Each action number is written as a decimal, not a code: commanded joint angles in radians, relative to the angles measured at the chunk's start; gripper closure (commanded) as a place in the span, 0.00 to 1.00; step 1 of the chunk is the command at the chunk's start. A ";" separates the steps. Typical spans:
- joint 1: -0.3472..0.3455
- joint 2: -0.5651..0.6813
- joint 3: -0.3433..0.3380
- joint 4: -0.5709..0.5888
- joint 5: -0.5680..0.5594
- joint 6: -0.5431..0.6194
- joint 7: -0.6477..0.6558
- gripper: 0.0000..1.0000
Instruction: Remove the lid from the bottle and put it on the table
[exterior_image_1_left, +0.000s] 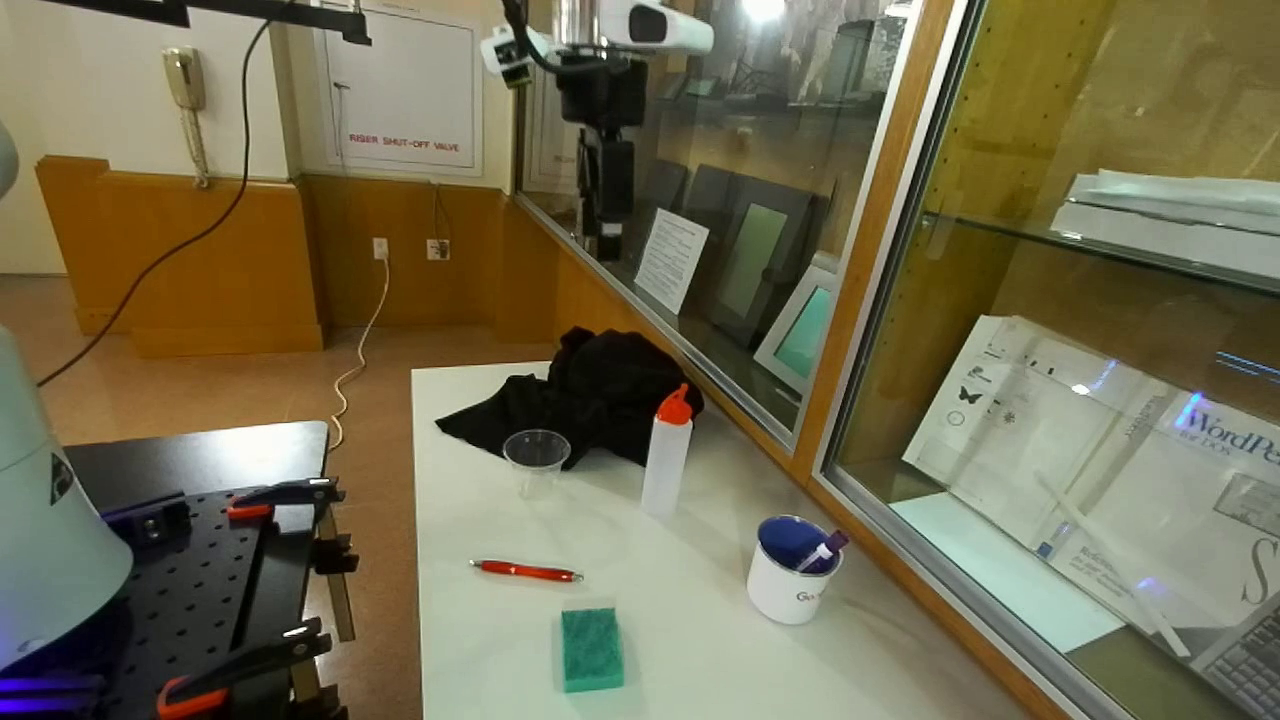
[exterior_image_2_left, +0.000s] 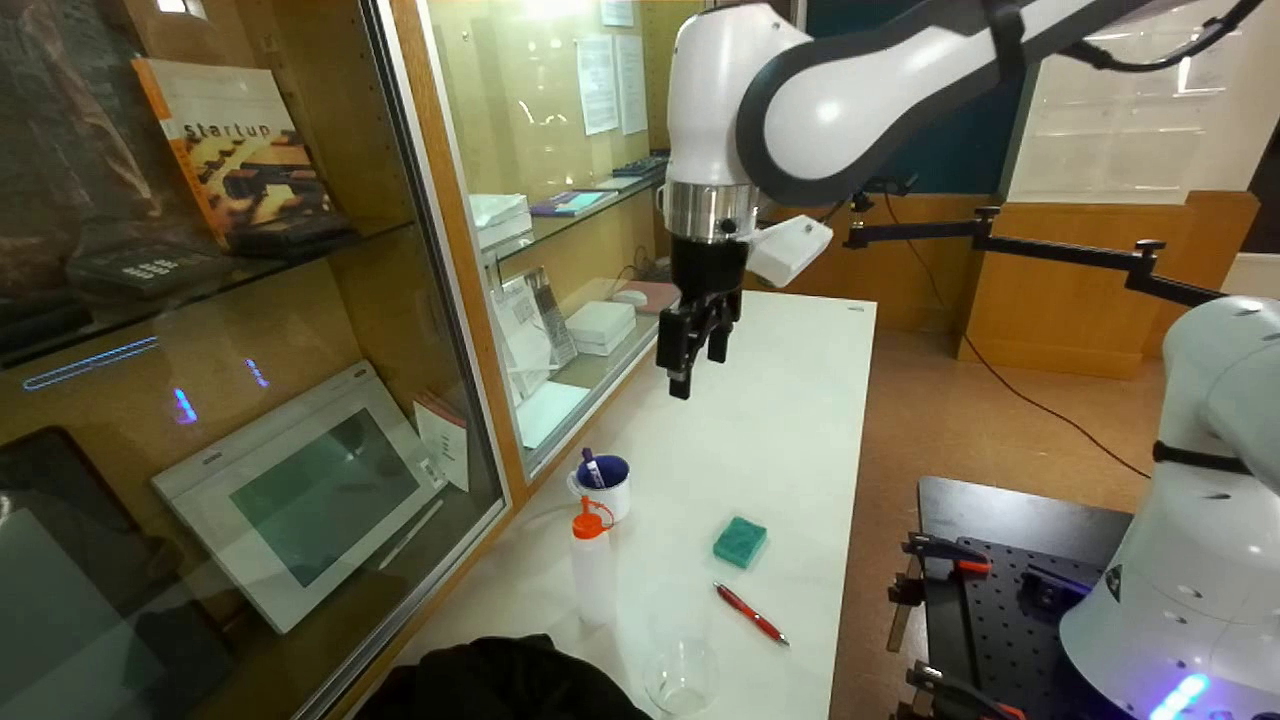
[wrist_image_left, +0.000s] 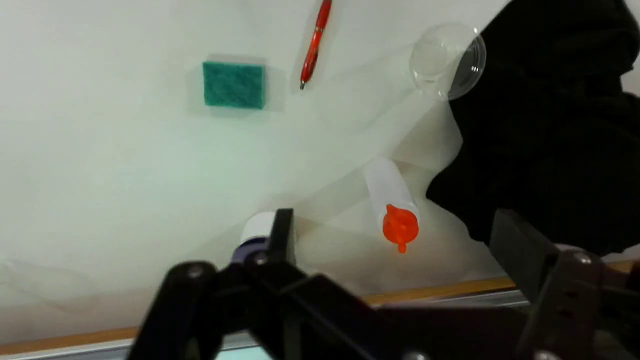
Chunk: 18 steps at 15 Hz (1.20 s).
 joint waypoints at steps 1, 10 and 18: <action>0.001 0.124 0.020 0.027 -0.024 0.161 0.049 0.00; 0.012 0.370 -0.011 0.103 -0.058 0.311 0.098 0.00; 0.037 0.504 -0.020 0.191 -0.043 0.329 0.153 0.00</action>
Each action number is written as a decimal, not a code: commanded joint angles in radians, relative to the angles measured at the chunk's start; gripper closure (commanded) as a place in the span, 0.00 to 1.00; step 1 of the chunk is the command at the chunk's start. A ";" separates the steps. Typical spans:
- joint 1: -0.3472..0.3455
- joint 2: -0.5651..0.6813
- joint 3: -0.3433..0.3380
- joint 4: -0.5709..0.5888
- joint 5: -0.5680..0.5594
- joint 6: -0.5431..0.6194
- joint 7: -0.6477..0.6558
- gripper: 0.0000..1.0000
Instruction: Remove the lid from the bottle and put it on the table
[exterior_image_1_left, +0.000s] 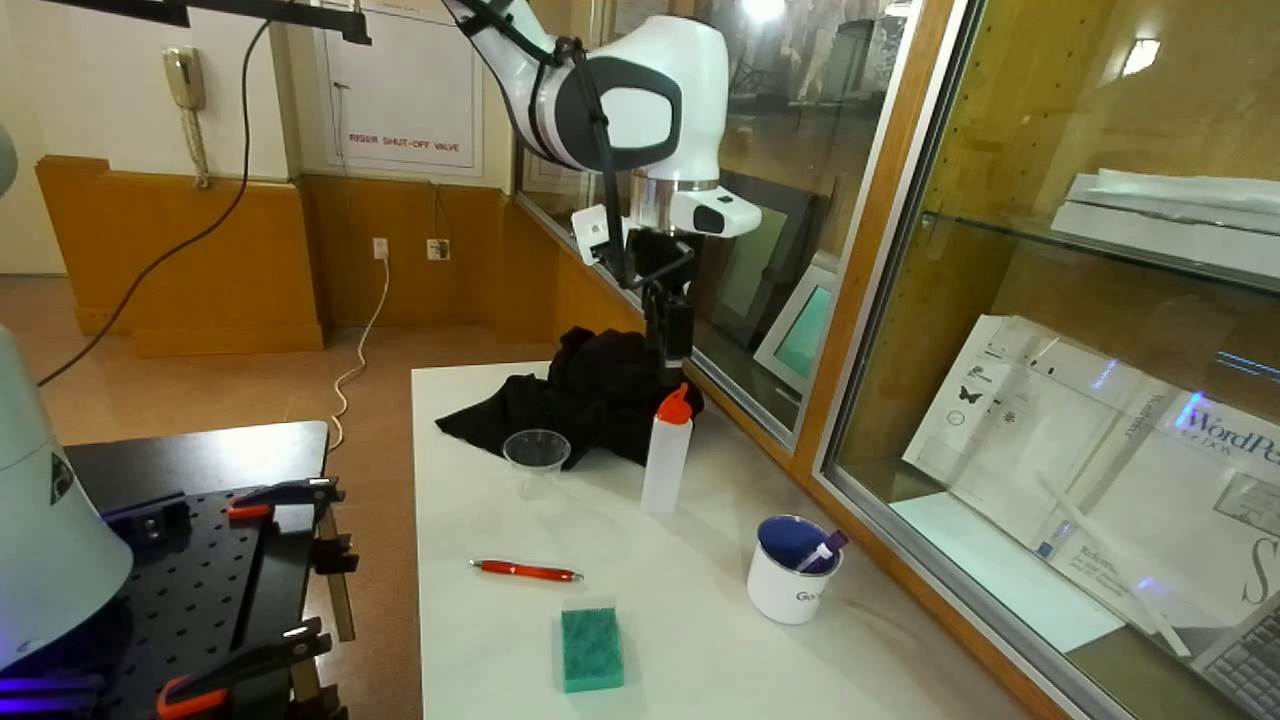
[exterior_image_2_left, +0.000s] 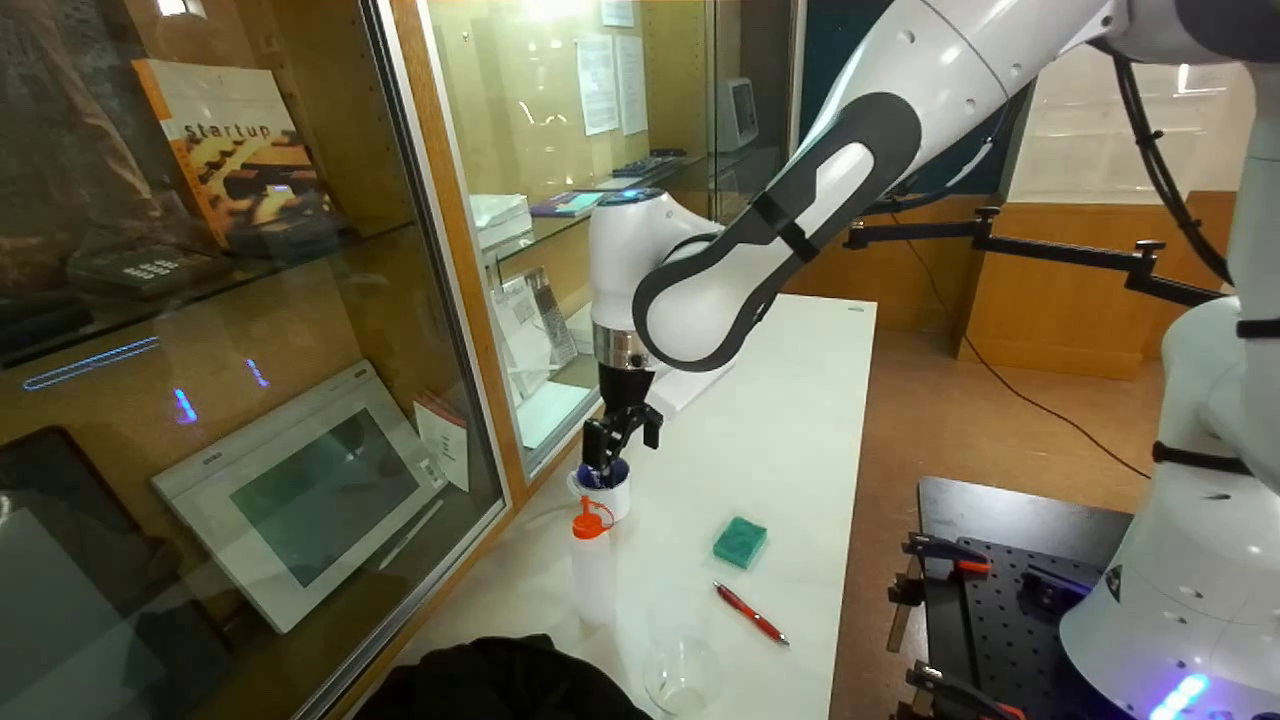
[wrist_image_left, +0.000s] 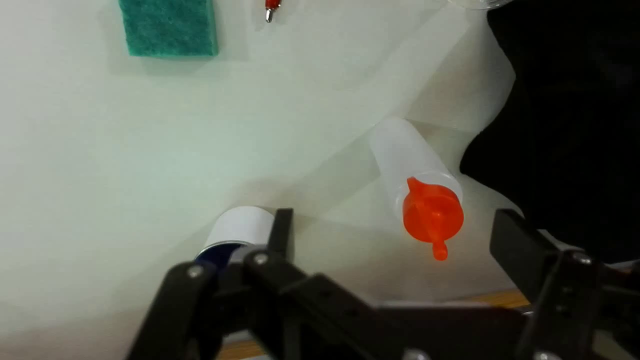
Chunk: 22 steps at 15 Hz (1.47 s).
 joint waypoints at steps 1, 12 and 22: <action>0.032 0.069 -0.019 0.062 -0.002 0.019 0.053 0.00; 0.091 0.200 -0.056 0.176 -0.010 0.025 0.109 0.26; 0.107 0.230 -0.070 0.189 -0.006 0.024 0.106 0.99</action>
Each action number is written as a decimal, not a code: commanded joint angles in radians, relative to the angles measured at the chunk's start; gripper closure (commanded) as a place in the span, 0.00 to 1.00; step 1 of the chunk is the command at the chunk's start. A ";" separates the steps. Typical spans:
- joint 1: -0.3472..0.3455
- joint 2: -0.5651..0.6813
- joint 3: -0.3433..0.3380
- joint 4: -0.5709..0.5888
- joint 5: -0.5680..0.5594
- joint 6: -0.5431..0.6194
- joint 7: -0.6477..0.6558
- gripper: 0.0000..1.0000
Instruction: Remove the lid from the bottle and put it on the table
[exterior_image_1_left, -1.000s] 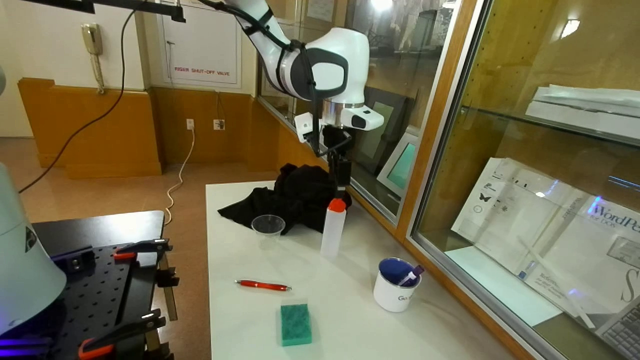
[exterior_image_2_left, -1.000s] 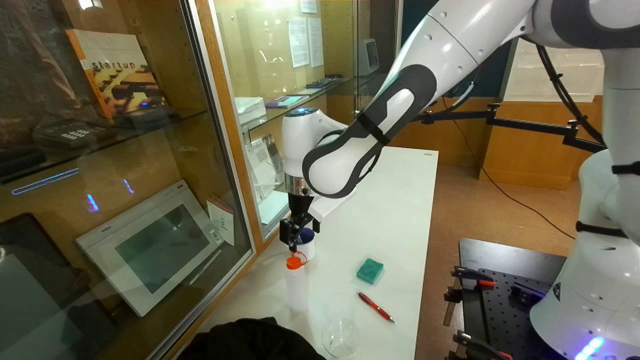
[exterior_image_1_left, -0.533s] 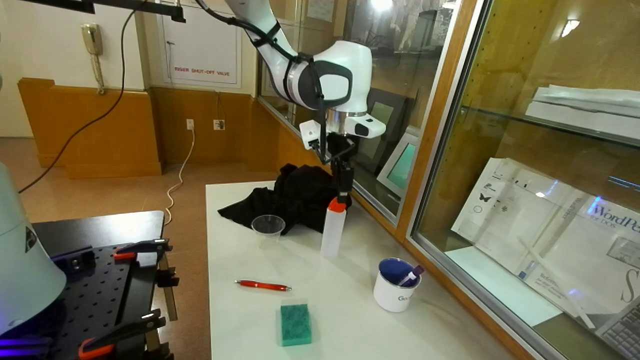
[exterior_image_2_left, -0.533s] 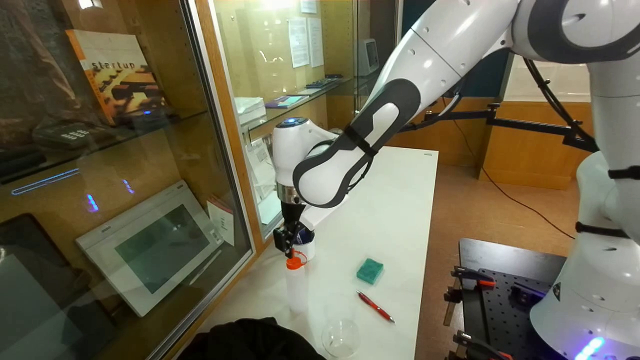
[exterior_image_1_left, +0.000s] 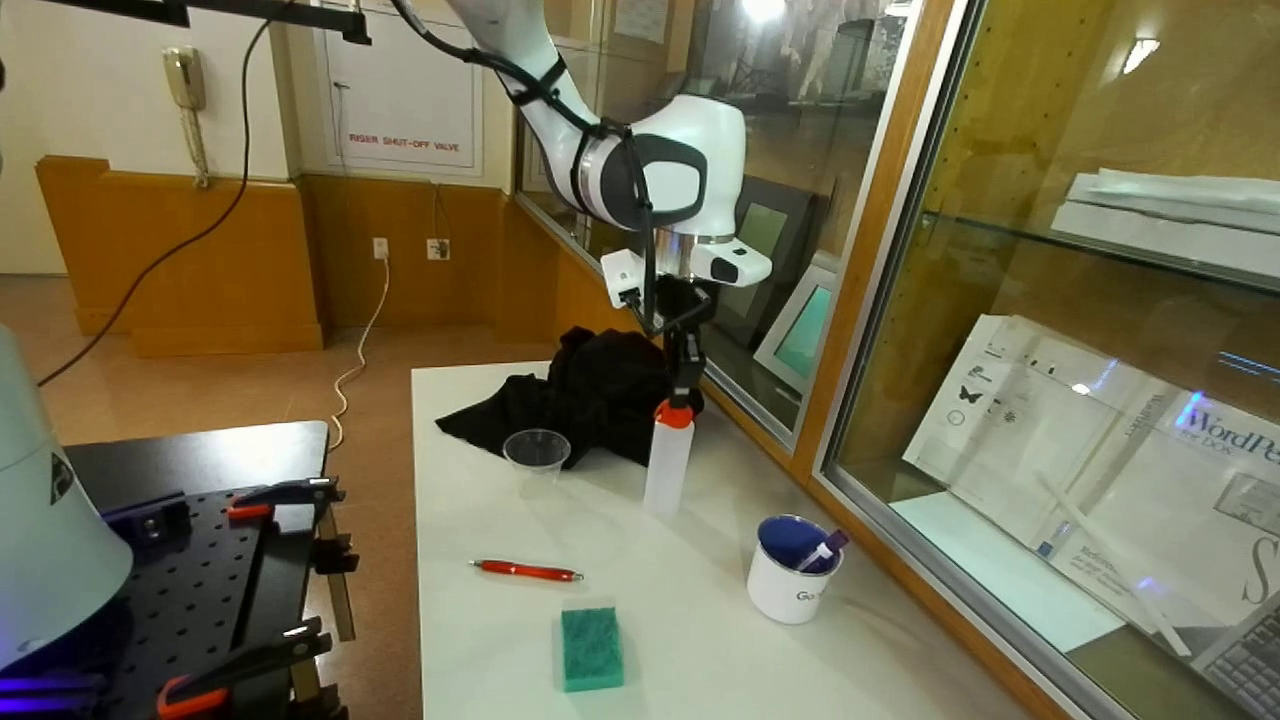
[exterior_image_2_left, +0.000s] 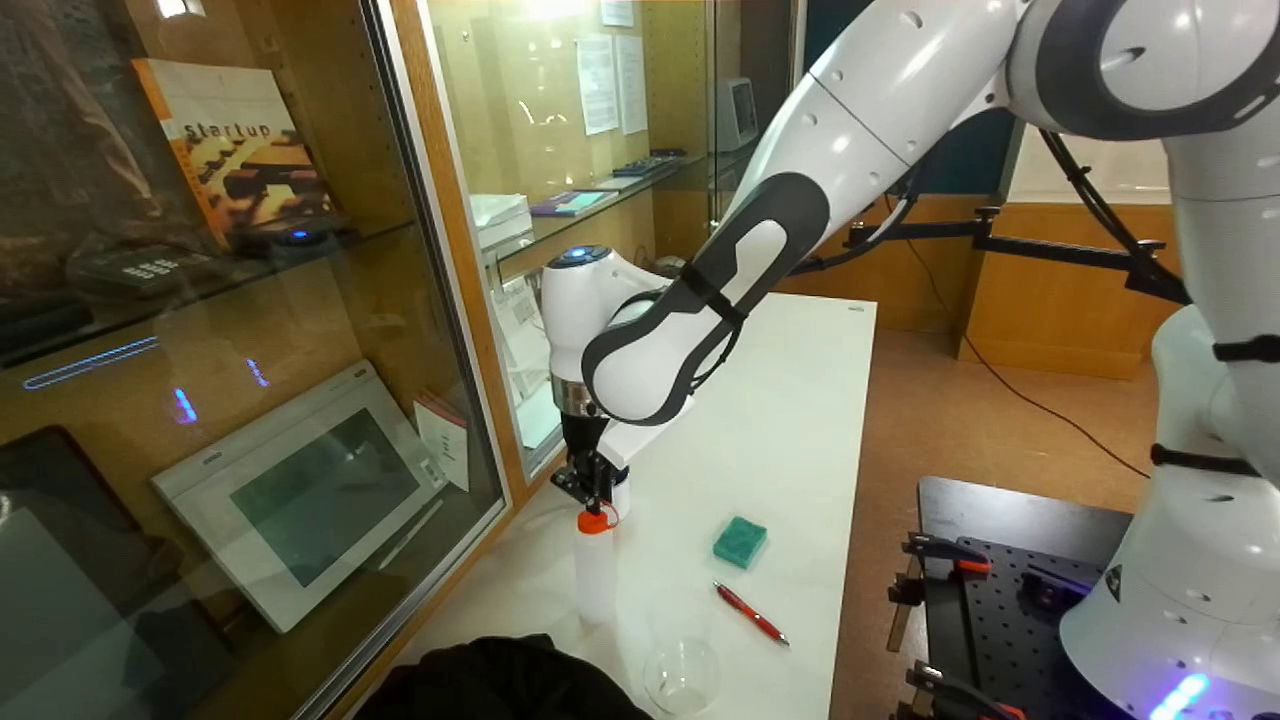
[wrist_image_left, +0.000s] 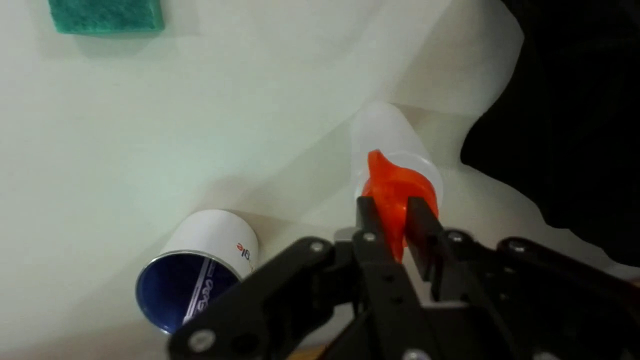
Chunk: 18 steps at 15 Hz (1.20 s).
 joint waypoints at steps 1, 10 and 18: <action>0.022 0.010 -0.017 0.015 -0.006 0.004 0.033 1.00; 0.047 -0.047 -0.022 -0.007 -0.018 -0.011 0.051 0.97; 0.054 -0.084 -0.025 -0.002 -0.027 -0.018 0.080 0.97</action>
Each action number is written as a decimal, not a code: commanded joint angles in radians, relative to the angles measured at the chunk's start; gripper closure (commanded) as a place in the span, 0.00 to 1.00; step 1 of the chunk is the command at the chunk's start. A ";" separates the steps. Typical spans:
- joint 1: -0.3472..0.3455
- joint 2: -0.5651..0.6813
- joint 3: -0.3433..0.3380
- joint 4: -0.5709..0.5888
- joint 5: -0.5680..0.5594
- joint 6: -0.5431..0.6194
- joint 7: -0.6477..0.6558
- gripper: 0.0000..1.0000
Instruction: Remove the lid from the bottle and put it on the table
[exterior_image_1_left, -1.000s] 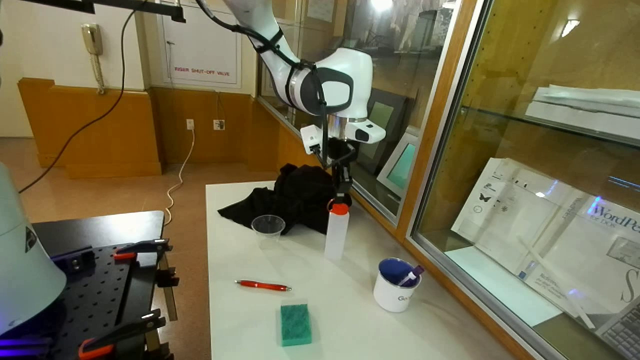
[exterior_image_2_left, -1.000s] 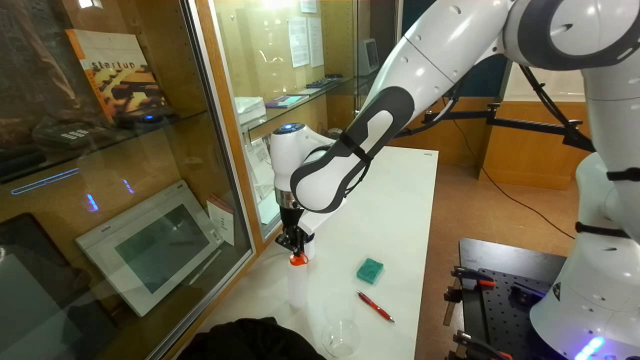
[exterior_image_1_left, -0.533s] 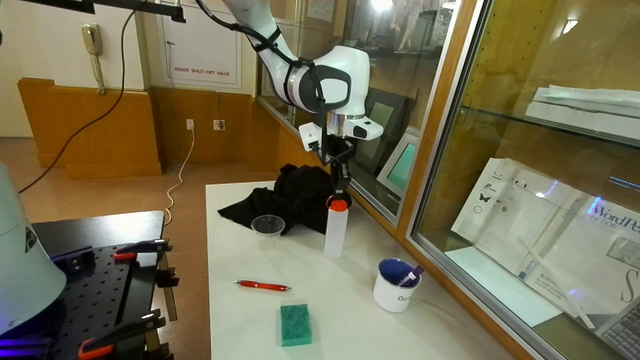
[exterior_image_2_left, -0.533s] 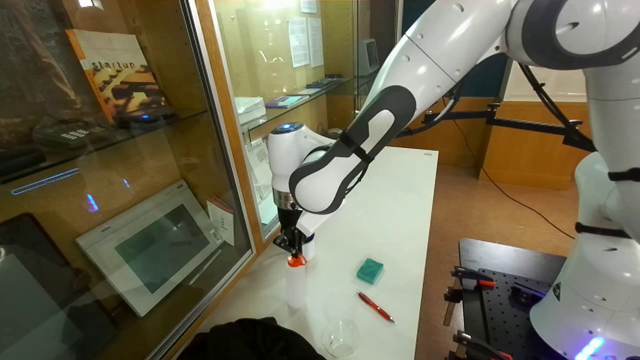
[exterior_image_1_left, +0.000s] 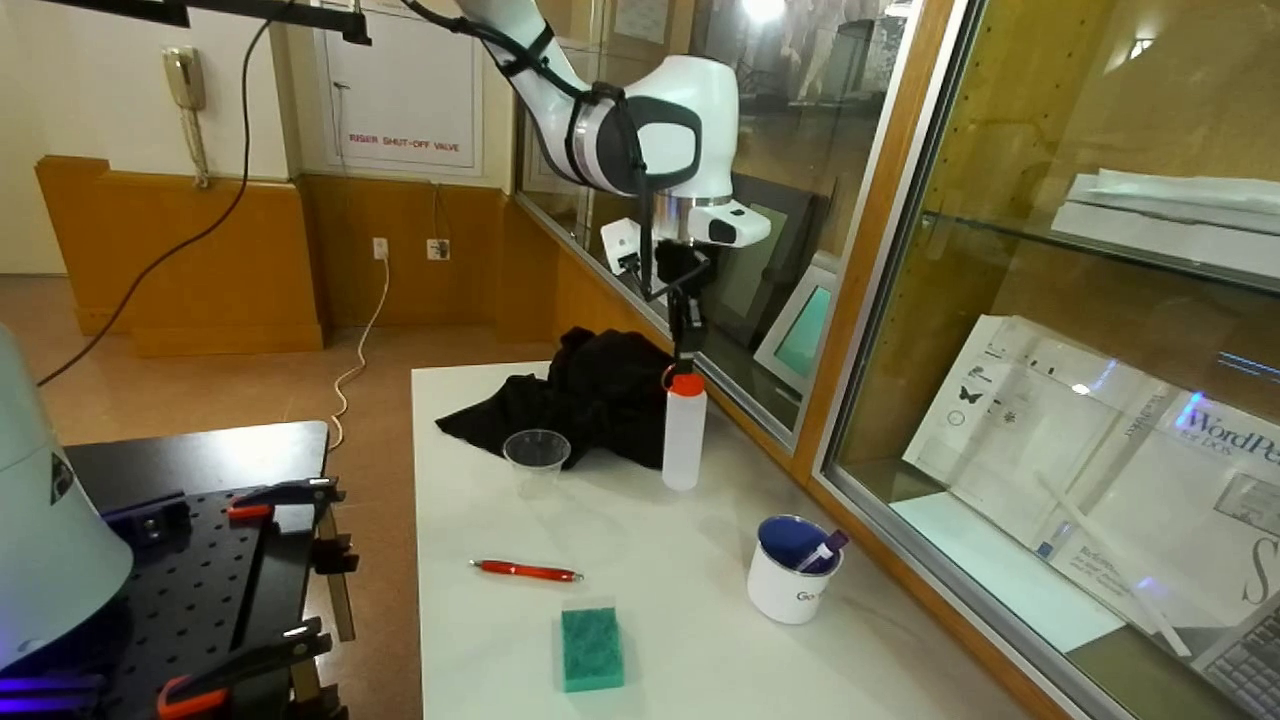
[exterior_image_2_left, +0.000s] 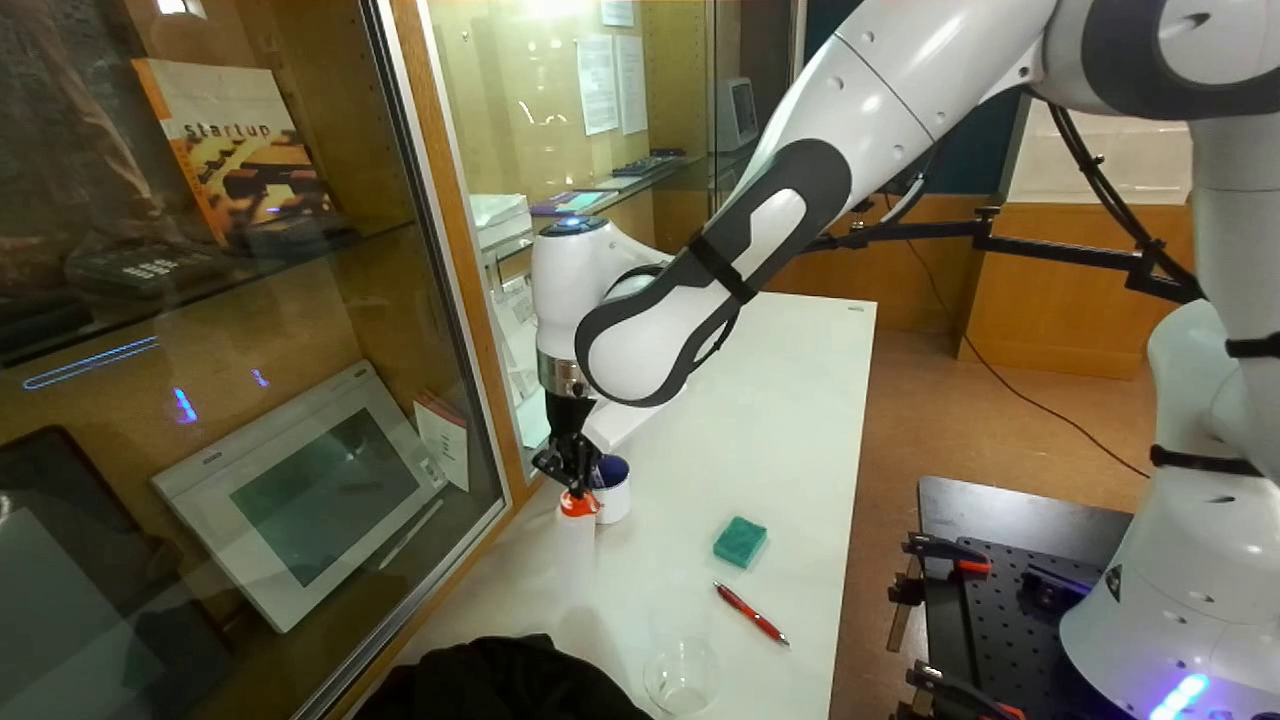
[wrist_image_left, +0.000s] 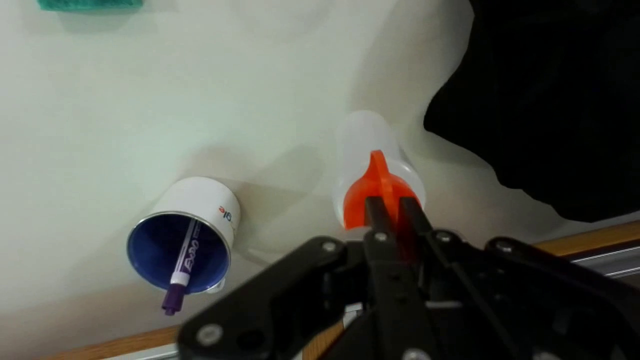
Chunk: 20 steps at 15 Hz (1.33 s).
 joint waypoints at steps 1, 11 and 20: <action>0.014 -0.024 -0.015 -0.004 -0.026 -0.019 0.043 0.97; 0.009 0.006 -0.027 0.025 -0.036 -0.136 0.083 0.97; -0.003 -0.101 -0.026 -0.002 -0.022 -0.213 0.092 0.97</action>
